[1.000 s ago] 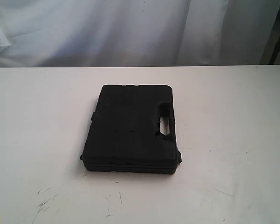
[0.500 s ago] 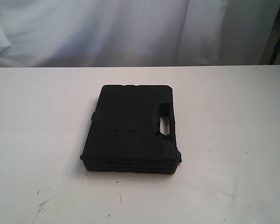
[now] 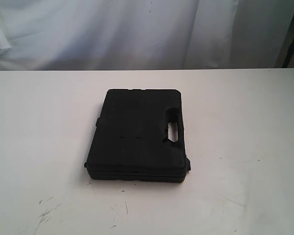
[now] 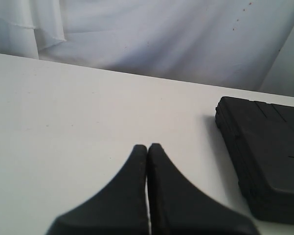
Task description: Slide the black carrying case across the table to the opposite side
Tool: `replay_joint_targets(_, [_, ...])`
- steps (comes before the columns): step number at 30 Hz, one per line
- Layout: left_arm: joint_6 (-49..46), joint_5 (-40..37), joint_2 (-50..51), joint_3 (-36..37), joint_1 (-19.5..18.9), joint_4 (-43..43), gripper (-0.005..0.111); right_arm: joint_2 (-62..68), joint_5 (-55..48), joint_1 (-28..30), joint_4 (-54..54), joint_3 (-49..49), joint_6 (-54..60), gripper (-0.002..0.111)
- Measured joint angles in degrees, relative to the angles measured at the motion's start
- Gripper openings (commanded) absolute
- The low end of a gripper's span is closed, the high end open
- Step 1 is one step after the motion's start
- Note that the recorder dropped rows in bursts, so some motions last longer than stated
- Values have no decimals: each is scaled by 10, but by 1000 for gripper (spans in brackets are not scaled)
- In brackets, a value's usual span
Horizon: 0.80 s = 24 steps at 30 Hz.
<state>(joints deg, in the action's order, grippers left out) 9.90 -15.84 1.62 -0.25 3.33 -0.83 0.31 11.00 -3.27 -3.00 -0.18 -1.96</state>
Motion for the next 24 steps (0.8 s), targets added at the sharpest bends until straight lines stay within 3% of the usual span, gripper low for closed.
replay_joint_targets(16, [0, 0, 0, 0, 0, 0, 0, 0, 124, 0, 0, -4, -4, 0])
replay_joint_targets(24, [0, 0, 0, 0, 0, 0, 0, 53, 11, 0, 0, -160, -10, 0])
